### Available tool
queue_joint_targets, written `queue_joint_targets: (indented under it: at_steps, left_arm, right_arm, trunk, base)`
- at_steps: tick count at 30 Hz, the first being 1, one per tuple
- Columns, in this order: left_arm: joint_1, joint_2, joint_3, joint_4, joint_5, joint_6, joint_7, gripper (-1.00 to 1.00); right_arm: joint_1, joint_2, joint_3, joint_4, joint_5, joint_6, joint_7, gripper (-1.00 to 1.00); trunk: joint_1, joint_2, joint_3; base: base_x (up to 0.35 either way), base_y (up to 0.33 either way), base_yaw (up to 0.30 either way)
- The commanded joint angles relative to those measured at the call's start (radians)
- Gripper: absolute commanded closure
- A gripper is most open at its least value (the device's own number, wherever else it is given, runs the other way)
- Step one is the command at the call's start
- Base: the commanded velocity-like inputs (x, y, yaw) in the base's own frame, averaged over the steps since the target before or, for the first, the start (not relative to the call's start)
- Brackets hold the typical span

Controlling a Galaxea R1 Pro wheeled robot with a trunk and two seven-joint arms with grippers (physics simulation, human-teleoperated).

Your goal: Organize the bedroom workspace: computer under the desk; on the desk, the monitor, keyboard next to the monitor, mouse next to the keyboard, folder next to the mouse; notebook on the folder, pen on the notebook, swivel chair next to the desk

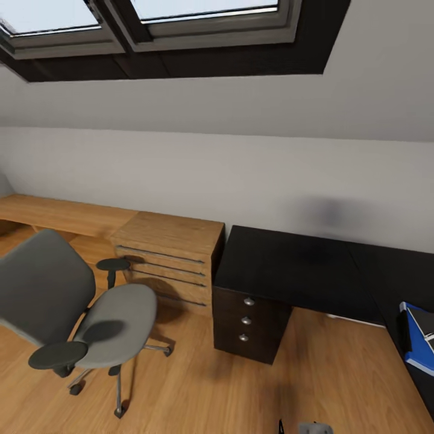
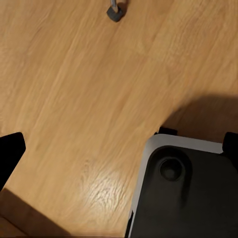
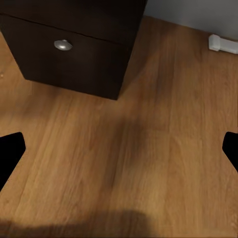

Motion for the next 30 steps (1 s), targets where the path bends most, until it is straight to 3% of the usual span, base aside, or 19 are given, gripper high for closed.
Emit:
queue_joint_targets:
  at_steps: [1,30]
  left_arm:
    - [0.000,0.001,-0.009,-0.001,0.010,-0.003,0.007,-1.00]
    - [0.000,-0.001,-0.009,0.014,0.010,-0.003,0.007,-1.00]
  right_arm:
    - [-0.001,0.001,0.009,0.002,-0.004,-0.003,-0.005,-1.00]
    - [-0.001,-0.004,0.006,0.002,-0.009,-0.003,-0.005,-1.00]
  trunk:
    - [0.001,-0.002,-0.002]
    - [0.001,-0.002,-0.002]
  base:
    - [-0.009,0.000,0.281]
    - [-0.001,0.000,0.282]
